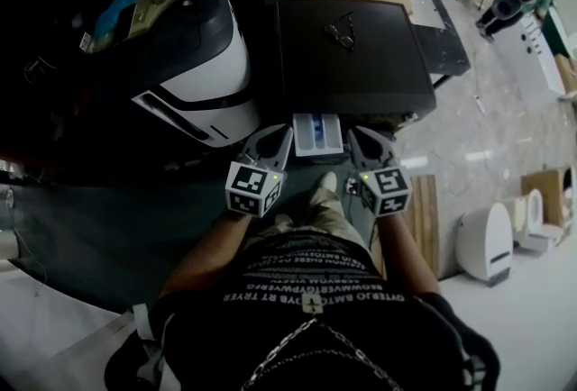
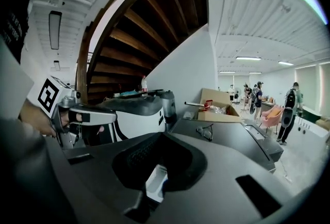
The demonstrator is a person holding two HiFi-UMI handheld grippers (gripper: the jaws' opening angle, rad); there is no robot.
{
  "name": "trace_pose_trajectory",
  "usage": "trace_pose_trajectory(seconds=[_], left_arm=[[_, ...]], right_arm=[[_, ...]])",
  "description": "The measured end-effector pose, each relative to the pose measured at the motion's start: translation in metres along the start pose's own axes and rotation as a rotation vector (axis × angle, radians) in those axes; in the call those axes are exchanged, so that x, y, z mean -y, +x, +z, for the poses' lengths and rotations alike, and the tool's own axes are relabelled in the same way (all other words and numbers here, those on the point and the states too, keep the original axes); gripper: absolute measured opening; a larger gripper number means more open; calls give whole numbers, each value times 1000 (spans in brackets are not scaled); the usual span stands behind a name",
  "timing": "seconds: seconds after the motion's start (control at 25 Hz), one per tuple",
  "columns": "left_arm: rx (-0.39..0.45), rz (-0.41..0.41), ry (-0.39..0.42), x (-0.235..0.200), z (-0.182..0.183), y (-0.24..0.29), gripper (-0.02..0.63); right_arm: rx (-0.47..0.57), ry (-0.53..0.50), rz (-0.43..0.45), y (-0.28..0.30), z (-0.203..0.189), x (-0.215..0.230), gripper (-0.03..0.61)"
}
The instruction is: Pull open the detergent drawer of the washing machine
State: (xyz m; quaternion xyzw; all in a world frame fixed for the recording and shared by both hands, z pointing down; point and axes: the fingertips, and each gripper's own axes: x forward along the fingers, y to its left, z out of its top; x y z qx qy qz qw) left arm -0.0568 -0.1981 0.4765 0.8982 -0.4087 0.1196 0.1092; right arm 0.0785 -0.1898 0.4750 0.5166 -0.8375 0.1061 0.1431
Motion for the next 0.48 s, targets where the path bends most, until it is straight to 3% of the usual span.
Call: trace_pose_trajectory(seconds=[0.2, 0.48], left_arm=[[30, -28, 52, 6, 24, -16, 3], [79, -18, 101, 4, 49, -29, 3]], right_arm=[[70, -8, 10, -12, 32, -13, 2], [105, -30, 0, -16, 44, -21, 2]])
